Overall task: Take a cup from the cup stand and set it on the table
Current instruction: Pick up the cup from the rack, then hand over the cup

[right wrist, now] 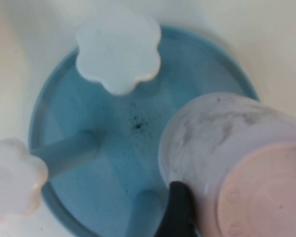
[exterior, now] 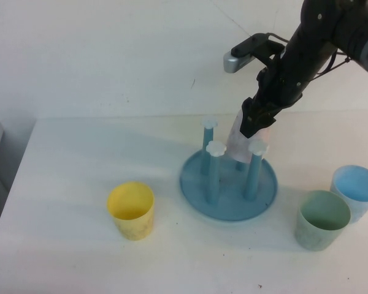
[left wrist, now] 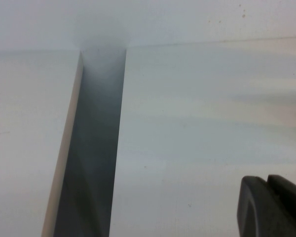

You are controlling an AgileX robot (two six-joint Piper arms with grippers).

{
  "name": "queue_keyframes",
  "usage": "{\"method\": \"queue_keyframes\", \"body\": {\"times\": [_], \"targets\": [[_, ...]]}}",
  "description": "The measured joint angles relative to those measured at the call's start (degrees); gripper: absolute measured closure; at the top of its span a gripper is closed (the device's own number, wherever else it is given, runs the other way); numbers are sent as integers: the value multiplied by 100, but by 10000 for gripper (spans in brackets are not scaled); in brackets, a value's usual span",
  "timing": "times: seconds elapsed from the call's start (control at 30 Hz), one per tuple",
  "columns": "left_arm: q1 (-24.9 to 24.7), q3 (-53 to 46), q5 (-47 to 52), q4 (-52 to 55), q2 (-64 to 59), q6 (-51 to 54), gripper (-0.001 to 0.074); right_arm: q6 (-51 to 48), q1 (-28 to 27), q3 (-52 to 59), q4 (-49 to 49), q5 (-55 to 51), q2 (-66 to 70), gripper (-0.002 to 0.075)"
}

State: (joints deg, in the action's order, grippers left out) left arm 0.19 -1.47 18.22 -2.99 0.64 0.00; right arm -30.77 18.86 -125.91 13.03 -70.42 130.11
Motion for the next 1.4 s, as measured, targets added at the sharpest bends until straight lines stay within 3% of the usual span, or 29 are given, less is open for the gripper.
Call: {"method": "queue_keyframes", "body": {"times": [0.63,0.87,1.0,1.27,1.4], "targets": [[0,0,0,0,0,0,738,448,0,-55,-380,-25,-1772,176],[0,0,0,0,0,0,738,691,-123,380,502,-25,-2931,176],[0,0,0,0,0,0,738,526,-458,1768,1718,-25,-3679,176],[0,0,0,0,0,0,738,-582,-1402,5910,3997,351,-5057,176],[0,0,0,0,0,0,738,-1199,-2013,7423,5499,427,-5396,176]]}}
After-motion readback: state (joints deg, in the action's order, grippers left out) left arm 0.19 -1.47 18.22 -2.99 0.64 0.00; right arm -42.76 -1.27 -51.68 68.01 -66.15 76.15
